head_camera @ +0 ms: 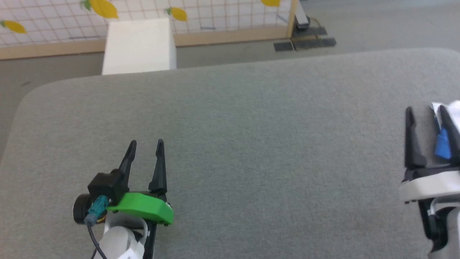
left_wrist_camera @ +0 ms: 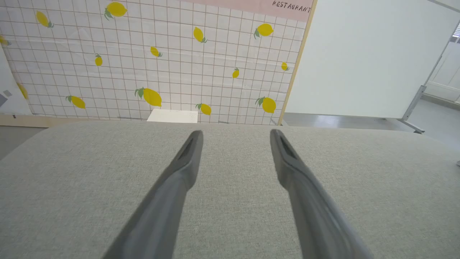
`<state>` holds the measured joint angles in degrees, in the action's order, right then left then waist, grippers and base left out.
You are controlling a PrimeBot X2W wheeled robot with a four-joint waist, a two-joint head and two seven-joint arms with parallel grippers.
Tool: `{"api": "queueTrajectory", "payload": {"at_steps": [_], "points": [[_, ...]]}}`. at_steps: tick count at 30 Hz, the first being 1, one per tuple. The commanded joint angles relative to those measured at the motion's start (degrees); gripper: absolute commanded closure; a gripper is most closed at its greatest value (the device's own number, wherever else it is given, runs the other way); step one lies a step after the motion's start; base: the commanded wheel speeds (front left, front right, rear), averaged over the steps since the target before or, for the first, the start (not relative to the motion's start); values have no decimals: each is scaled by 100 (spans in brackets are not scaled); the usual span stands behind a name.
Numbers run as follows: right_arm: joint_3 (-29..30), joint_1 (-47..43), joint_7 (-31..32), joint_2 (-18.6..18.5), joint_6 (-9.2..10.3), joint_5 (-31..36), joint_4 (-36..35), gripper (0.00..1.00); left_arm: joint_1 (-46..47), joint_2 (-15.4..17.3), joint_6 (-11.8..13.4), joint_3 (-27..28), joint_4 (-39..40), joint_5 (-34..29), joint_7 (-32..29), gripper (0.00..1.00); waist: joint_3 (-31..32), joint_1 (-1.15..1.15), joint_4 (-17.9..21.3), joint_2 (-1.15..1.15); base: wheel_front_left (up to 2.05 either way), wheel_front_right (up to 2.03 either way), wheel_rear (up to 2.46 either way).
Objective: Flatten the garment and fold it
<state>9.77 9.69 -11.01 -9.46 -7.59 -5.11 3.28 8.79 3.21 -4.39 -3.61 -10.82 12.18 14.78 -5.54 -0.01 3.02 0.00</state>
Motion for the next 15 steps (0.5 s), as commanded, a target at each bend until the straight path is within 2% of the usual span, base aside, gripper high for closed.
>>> {"api": "queueTrajectory", "payload": {"at_steps": [1,9,15], "points": [[-82,-166,22,67,10,-5,-103,0,-115,-25,39,25,-30,31,21,0,429,1,-396,0,0,0,0],[-559,-732,23,360,10,78,-247,0,-412,-31,145,39,-53,11,21,0,660,1,-518,0,0,0,0],[-497,-1039,-32,565,10,156,-249,0,-620,-32,212,-44,-61,47,21,0,765,1,-632,0,0,0,0]]}}
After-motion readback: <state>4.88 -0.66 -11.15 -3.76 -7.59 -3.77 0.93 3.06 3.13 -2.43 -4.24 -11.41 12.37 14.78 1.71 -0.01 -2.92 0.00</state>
